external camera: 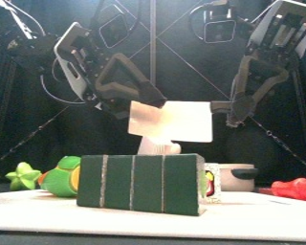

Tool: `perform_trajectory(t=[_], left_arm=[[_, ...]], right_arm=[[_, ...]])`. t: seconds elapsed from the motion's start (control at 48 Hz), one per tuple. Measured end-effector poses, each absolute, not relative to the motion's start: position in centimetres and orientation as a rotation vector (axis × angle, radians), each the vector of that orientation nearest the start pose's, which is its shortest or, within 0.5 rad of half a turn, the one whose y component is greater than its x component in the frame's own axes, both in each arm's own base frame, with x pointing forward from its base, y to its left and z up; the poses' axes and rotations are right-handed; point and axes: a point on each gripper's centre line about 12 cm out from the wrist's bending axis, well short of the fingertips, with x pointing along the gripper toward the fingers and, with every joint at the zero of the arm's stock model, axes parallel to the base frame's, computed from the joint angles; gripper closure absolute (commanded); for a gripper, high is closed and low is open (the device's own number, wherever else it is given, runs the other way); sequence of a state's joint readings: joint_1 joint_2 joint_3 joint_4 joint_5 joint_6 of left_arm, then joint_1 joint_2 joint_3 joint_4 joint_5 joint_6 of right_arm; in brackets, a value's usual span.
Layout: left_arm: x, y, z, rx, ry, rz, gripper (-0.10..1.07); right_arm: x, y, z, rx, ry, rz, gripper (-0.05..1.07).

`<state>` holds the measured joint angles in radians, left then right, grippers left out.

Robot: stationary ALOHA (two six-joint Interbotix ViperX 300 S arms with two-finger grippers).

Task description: Drop cleaver

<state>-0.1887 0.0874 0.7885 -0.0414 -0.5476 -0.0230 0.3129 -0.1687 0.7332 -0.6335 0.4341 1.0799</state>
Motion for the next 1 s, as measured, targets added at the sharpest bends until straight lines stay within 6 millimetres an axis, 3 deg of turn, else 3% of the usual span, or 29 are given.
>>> perform_trajectory(t=[0.312, 1.0], left_arm=[[37.5, -5.0, 17.0, -0.043, 0.223, -0.104, 0.22], [31.7, 3.1, 21.4, -0.104, 0.016, 0.156, 0.22]], right_arm=[[31.6, 7.2, 18.8, 0.232, 0.883, -0.191, 0.65], [29.1, 6.1, 20.5, 0.308, 0.927, -0.291, 0.65]])
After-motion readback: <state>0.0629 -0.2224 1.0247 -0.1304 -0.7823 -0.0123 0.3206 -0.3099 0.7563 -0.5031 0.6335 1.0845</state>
